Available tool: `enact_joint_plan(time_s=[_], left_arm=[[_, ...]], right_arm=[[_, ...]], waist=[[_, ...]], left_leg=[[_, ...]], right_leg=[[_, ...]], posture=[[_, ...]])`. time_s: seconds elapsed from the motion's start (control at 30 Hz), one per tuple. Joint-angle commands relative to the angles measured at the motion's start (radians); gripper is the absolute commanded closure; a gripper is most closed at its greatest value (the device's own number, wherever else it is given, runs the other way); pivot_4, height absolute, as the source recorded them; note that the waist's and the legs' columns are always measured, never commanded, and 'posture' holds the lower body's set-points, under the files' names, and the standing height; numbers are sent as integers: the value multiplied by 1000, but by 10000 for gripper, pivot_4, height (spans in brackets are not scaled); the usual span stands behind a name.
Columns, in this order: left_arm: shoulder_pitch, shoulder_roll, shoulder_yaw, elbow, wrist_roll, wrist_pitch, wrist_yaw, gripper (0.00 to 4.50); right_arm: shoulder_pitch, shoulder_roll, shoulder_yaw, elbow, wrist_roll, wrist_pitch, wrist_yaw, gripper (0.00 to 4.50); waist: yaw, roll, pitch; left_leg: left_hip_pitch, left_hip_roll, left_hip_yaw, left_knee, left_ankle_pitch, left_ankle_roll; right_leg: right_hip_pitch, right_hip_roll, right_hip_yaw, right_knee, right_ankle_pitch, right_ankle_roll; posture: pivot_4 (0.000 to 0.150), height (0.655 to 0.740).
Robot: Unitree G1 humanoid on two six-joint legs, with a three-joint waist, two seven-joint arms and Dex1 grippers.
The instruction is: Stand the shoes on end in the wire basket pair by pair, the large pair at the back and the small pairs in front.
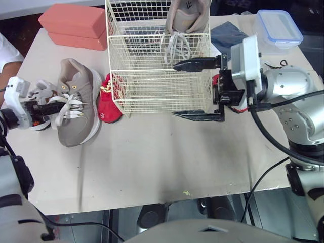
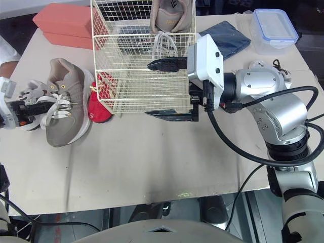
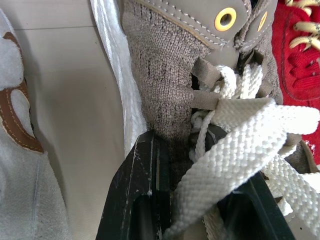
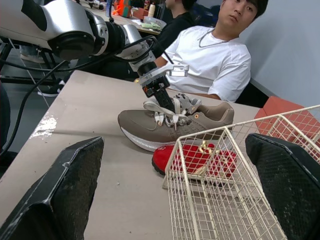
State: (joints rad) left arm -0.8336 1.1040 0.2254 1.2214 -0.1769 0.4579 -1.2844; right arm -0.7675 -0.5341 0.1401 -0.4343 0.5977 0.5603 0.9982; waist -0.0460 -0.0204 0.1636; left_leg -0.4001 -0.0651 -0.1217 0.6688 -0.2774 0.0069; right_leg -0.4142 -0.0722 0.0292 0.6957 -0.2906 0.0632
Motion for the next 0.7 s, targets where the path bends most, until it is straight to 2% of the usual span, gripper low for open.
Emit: enact_joint_plan(time_s=[0.03,0.2,0.43,0.53,0.7], left_arm=[[-6,35,119,-34,-95,-46,19,39178],[86,57,298,-159,-224,-130,0,39378],[263,-6,559,-555,-406,-122,87,39378],[270,-46,590,-698,-466,-87,142,39378],[104,-178,532,-918,-495,-183,353,39378]], right_arm=[[-13,4,-20,-17,7,-20,-7,0],[-9,4,-34,-15,13,-16,-17,0],[-20,21,-56,15,19,-30,-35,0],[-34,32,-62,29,14,-38,-46,0],[-50,59,-99,53,3,-56,-110,0]], waist=[[0,-1,1],[-1,-6,1],[-14,-7,1],[-12,-7,1],[3,-9,0]], left_leg=[[0,0,0,0,0,0],[-2,0,-1,0,0,0],[-3,0,-2,0,0,0],[-3,0,-2,1,0,0],[-3,0,-3,2,0,0]], right_leg=[[0,0,0,0,0,0],[-1,-2,-1,0,0,0],[-2,-4,-3,-1,0,0],[-1,-5,-3,-1,0,0],[0,-4,-5,-1,0,0]], posture=[[1500,7400],[1500,7400],[1500,7400],[1500,7400],[1500,7400]])
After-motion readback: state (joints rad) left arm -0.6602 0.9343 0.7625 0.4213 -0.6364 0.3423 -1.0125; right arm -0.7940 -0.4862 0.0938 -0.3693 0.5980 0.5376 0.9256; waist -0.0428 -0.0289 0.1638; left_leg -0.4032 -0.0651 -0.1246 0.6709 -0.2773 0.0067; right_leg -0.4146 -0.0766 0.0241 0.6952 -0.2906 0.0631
